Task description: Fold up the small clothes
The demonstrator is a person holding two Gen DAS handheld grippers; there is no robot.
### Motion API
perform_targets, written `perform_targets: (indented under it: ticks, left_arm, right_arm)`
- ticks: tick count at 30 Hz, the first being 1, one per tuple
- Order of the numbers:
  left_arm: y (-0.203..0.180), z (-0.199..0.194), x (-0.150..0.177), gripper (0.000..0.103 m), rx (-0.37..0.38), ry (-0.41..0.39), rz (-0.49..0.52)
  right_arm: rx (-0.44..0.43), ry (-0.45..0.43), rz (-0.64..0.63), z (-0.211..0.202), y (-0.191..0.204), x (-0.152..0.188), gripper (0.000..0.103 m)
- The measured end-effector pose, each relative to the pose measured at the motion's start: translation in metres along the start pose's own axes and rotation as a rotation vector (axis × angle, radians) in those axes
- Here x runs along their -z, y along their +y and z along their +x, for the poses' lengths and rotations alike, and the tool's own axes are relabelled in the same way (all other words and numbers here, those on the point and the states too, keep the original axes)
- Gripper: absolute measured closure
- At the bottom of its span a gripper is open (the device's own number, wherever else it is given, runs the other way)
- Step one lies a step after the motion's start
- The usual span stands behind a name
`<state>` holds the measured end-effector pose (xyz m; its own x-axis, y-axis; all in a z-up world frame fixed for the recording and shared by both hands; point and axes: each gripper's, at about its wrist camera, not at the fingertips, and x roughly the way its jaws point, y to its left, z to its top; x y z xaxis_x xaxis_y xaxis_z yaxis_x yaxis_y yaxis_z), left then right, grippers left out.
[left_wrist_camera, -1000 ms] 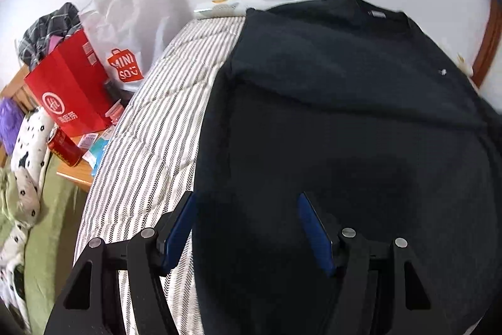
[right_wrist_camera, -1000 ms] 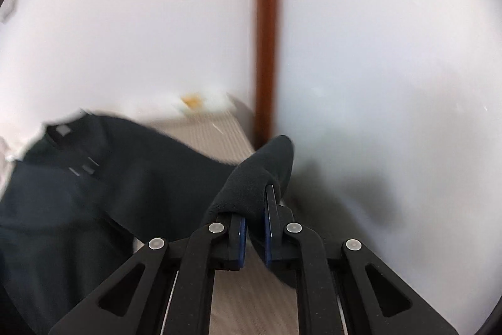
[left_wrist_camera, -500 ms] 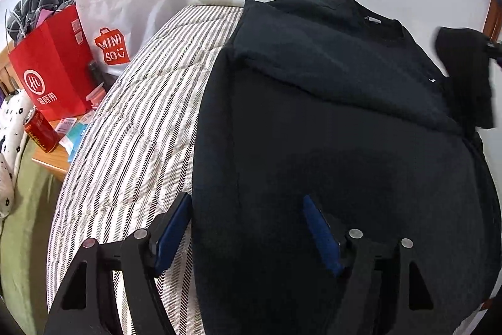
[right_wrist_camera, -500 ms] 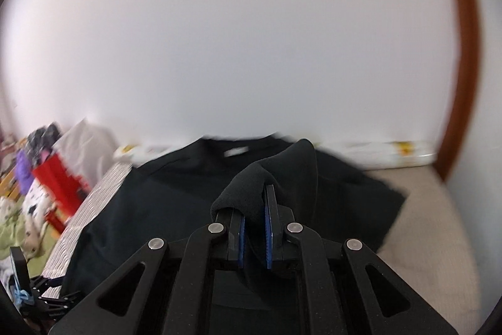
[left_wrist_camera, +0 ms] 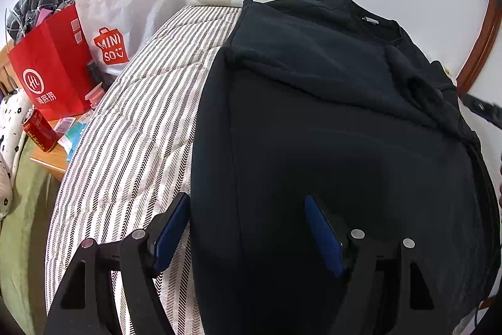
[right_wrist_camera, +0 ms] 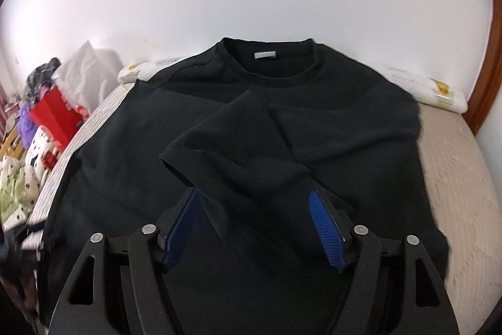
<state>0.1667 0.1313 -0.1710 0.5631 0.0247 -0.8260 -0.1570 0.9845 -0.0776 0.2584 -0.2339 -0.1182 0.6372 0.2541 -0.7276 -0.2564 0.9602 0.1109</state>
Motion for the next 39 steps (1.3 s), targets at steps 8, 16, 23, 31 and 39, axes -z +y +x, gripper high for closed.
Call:
perform_targets:
  ticks: [8,16,23,31,39]
  left_arm:
    - [-0.001,-0.002,0.001,0.03,0.008,0.008,-0.001]
    - [-0.003,-0.001,0.001,0.03,0.012,0.01,-0.02]
    - [0.0,-0.005,0.002,0.03,0.039,0.01,-0.03]
    - [0.014,-0.016,-0.001,0.03,0.05,-0.024,-0.031]
    - [0.02,-0.017,-0.018,0.03,0.068,-0.058,-0.064]
  right_arm:
    - [-0.009,0.059,0.15,0.016,-0.042,0.008,0.043]
    - [-0.02,0.083,0.163,0.048,-0.033,0.003,0.07]
    - [-0.078,0.056,0.158,0.035,-0.023,-0.004,0.095]
    - [-0.228,-0.06,0.067,0.01,0.064,-0.065,0.095]
    - [-0.415,-0.013,0.005,0.046,0.154,-0.109,0.089]
